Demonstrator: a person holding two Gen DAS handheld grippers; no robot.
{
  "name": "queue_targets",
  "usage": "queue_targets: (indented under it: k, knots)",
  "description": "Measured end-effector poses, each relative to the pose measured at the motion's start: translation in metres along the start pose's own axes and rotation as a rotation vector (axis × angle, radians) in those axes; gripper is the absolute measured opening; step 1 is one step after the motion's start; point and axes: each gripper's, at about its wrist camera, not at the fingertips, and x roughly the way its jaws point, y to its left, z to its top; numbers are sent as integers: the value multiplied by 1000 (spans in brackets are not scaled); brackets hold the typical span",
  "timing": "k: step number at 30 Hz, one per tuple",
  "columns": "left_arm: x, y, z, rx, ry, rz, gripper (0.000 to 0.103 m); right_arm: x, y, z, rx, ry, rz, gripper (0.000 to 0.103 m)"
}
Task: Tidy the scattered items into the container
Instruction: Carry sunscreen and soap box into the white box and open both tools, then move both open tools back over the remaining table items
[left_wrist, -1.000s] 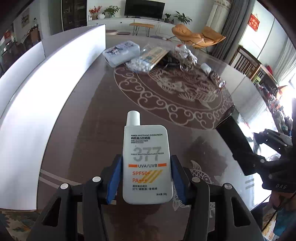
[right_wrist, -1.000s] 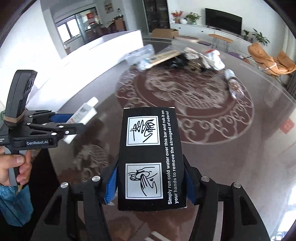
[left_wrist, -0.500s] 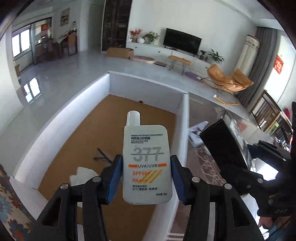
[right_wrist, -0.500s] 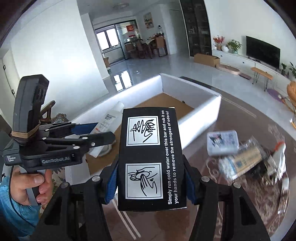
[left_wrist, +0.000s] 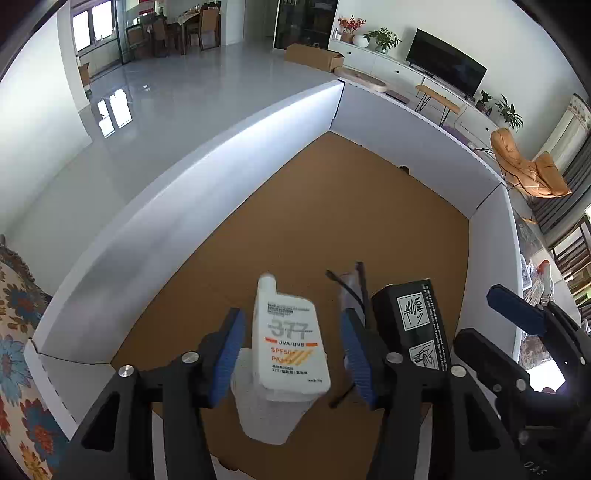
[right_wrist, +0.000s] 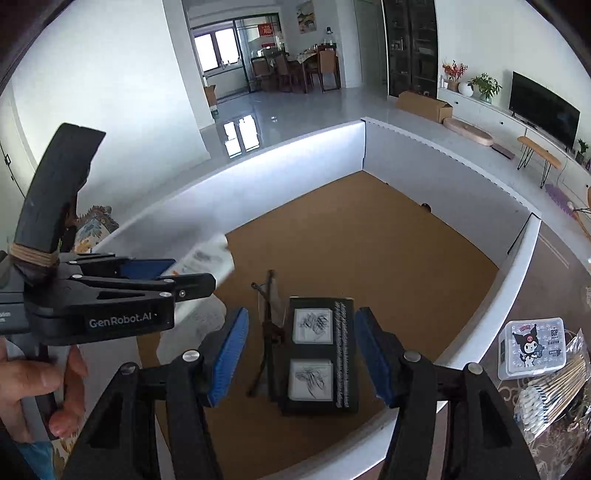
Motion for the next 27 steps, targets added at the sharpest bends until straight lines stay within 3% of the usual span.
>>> queue_targets:
  k: [1,6,10,12,14,16,19,23,27]
  knots:
    - [0,-2,-2,7,0,0,78,-4,2,1,5,-9,6,61]
    - [-11,-24,-23,79,-27,-24,80,-53,-2,-13,14,-113,-6,61]
    - [-54,-61,-52,174,-123,-45,80,-105,-28,-65,58,-228,-57,61]
    - [-75,-89,-68,226,-169,-97,81,-128,-51,-99,108,-272,-118,61]
    - [-92,-121,-89,288,-203,-149,88,-151,-76,-141,162,-293,-217,61]
    - [-100,-153,-116,345,-213,-198,100,-166,-100,-185,201,-271,-341,61]
    - [-84,-202,-159,430,-165,-262,100,-175,-132,-236,269,-187,-457,61]
    - [-45,-256,-203,503,-87,-284,100,-196,-169,-287,422,-127,-509,61]
    - [-26,-286,-228,555,-59,-265,100,-220,-170,-317,483,-124,-560,61]
